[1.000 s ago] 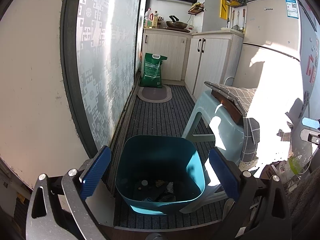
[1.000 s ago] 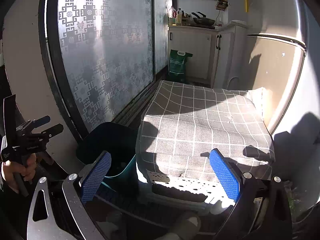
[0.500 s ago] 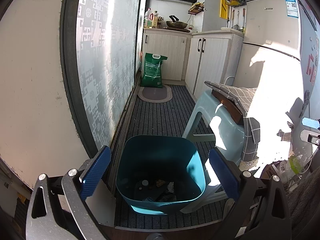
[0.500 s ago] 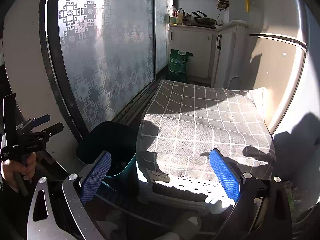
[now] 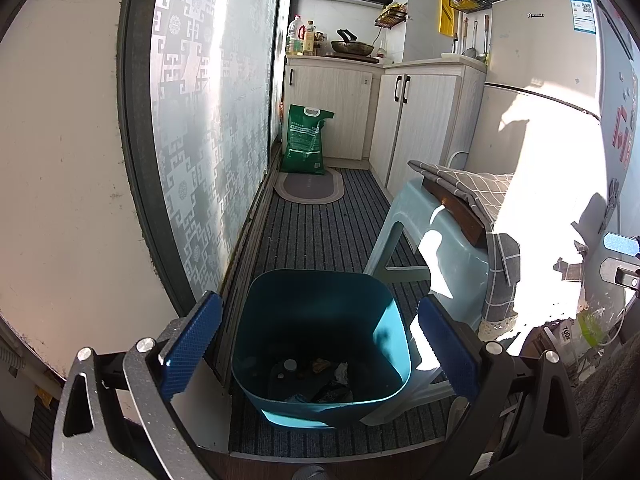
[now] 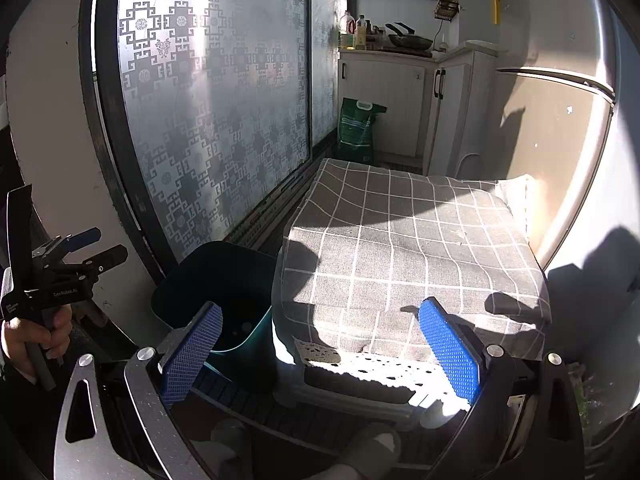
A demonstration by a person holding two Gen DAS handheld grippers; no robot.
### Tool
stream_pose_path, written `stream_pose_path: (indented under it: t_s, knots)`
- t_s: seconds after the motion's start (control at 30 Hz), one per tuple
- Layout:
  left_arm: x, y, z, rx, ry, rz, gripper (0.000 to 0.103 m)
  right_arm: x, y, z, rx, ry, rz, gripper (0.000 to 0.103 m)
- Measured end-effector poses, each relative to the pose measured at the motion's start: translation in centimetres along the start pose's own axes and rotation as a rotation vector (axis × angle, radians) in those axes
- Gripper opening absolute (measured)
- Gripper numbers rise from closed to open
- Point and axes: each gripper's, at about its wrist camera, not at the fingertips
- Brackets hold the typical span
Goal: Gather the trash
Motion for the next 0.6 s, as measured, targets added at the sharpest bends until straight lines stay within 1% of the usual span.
stream_pose_path:
  t_s: [0.6]
  knots:
    - [0.06,0.05,0.07,-0.002,0.0,0.002,0.1,-0.09,-0.01,0.02,-0.001,0.001,-0.001,0.1]
Point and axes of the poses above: each gripper's, at about its wrist camera, not at the fingertips, and z roughly the way its jaws point, x to its right, y to its underside, and after that the axes turned 8 degrees about -x, right-handed
